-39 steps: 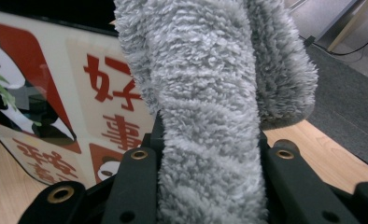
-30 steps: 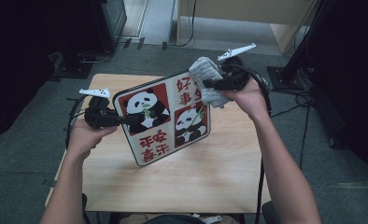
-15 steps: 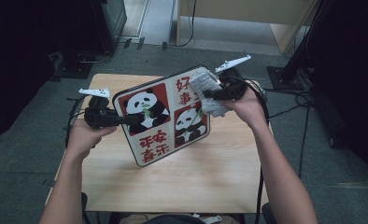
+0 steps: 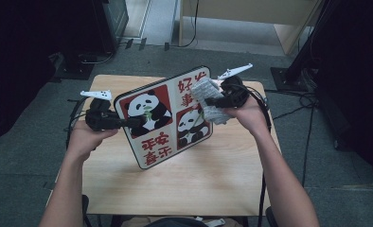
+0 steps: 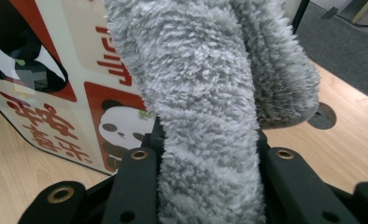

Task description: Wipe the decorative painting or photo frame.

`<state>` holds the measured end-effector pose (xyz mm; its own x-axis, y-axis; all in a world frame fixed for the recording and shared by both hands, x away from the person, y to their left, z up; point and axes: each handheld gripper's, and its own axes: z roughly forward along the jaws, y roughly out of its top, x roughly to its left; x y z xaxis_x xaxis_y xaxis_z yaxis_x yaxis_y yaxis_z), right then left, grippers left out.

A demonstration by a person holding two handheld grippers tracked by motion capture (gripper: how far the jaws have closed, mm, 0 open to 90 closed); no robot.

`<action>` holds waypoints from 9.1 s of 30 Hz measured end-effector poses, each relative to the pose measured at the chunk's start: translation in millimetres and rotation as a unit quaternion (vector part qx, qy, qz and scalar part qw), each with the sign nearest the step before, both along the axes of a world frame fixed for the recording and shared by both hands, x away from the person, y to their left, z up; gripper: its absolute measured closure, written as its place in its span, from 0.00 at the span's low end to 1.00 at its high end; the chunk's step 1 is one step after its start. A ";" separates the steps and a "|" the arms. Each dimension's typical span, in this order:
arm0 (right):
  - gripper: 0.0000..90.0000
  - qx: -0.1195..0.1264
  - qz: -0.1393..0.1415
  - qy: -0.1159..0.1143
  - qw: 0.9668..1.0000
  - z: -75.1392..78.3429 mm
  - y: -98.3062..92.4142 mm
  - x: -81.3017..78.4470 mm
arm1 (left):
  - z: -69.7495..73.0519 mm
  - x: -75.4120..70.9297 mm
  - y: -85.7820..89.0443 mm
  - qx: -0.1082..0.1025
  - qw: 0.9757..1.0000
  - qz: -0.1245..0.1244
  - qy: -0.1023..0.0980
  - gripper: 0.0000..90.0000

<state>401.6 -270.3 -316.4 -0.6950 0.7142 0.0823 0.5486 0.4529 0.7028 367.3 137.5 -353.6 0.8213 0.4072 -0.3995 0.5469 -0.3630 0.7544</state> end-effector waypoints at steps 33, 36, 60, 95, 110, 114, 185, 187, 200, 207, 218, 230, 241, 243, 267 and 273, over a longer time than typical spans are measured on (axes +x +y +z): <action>0.75 0.006 0.000 0.030 1.000 -48.9 -4.4 -12.2 | -0.1 -0.1 -0.1 0.001 1.000 -0.009 -0.004 0.87; 0.75 0.005 0.002 0.033 0.999 -54.7 -5.6 -13.9 | 0.0 -0.2 -0.1 0.001 1.000 -0.010 -0.005 0.87; 0.75 0.007 -0.008 0.059 0.998 -108.5 -4.5 -27.6 | -1.8 1.5 0.7 -0.006 1.000 -0.019 -0.004 0.86; 0.75 0.005 -0.013 0.114 0.993 -163.1 -17.3 -35.3 | -0.8 2.2 -1.0 -0.004 1.000 -0.016 -0.002 0.87; 0.76 0.027 -0.011 0.086 0.996 -120.7 -21.5 -39.8 | -0.6 1.7 -1.1 -0.004 1.000 -0.011 0.001 0.86; 0.76 0.036 -0.012 0.071 0.997 -102.0 -22.0 -38.0 | -1.0 1.8 -0.7 -0.005 1.000 -0.011 0.003 0.86; 0.75 -0.006 0.056 0.019 0.998 69.9 55.5 17.6 | -2.6 3.9 0.9 -0.009 1.000 -0.021 0.001 0.86; 0.75 -0.003 0.056 0.021 0.998 66.0 54.6 16.7 | -2.6 3.8 1.0 -0.008 1.000 -0.022 0.000 0.86; 0.75 0.010 0.058 0.017 0.998 46.6 52.6 9.5 | -2.2 3.1 1.0 -0.006 1.000 -0.022 0.001 0.86; 0.75 0.011 0.059 0.014 0.998 38.8 51.8 6.4 | -1.7 2.2 0.8 -0.003 1.000 -0.023 -0.002 0.86; 0.75 0.011 0.057 0.020 0.998 16.0 46.8 1.6 | -1.3 1.2 0.5 -0.001 1.000 -0.026 -0.005 0.86; 0.75 0.014 0.056 0.024 0.998 5.1 44.7 -1.0 | -1.2 1.2 0.6 -0.001 1.000 -0.027 -0.005 0.86; 0.75 0.020 0.055 0.028 0.998 -4.4 42.4 -3.0 | -1.2 1.3 0.6 0.000 1.000 -0.027 -0.005 0.86; 0.75 0.019 0.055 0.030 0.998 -6.3 42.1 -3.5 | -1.2 1.2 0.5 -0.001 1.000 -0.027 -0.006 0.86; 0.74 0.021 0.052 0.041 0.998 -35.9 37.8 -10.3 | -1.3 1.2 0.6 -0.001 1.000 -0.027 -0.005 0.86; 0.73 0.016 0.050 0.052 0.997 -46.2 36.5 -12.0 | -1.3 1.1 0.5 -0.001 1.000 -0.028 -0.006 0.86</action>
<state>389.6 -233.8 -362.6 -0.7492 0.6376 0.1793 0.5722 0.4867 0.6601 368.4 138.0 -354.9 0.8469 0.3605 -0.3909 0.5176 -0.3909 0.7611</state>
